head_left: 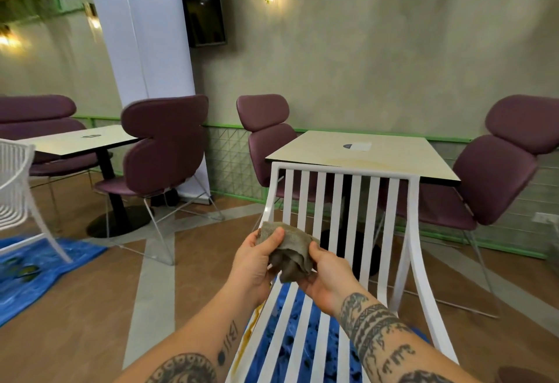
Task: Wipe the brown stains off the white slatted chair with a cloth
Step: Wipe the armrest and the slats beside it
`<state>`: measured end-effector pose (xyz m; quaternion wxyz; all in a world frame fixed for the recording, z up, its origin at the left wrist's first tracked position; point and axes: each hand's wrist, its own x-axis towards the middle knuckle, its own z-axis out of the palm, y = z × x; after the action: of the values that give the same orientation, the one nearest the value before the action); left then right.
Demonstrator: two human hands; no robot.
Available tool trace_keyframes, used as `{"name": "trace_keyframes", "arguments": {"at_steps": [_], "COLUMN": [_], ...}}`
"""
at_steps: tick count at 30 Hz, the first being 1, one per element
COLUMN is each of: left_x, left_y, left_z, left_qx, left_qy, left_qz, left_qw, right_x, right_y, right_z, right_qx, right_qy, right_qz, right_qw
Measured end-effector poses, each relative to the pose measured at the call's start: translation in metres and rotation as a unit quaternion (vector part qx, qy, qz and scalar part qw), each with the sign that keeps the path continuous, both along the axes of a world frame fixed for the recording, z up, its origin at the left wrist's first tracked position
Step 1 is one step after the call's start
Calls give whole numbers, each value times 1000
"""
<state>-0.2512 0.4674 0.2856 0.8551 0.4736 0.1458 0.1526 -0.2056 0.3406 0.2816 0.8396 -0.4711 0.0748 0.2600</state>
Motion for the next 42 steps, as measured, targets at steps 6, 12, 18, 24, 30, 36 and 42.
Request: {"name": "trace_keyframes", "arguments": {"at_steps": [6,12,18,24,30,36,42], "left_x": [2,-1,-3,12,43,89,142], "left_y": [-4,-15,-9,12,70,150,196], "left_z": [4,-6,-45,-59,-38,-57,-121], "left_qx": [67,201,187,166,235,212,182], "left_qy": [-16,34,92,118,115,131,198], "left_qz": [60,-3,-49,-73,22,97,113], "left_qw": [996,979,977,976,965,964,957], "right_x": [10,2,-3,7,55,116,157], "right_y": [8,16,5,8,38,76,116], "right_z": [-3,-3,-33,-42,-43,-82,-143], "right_qx": [-281,-181,-144,-110,-144,-187,-255], "right_qy": [-139,-91,-84,-81,-143,-127,-120], "right_qz": [-73,3,6,84,95,86,90], "right_qw": [947,979,986,987,975,970,955]}}
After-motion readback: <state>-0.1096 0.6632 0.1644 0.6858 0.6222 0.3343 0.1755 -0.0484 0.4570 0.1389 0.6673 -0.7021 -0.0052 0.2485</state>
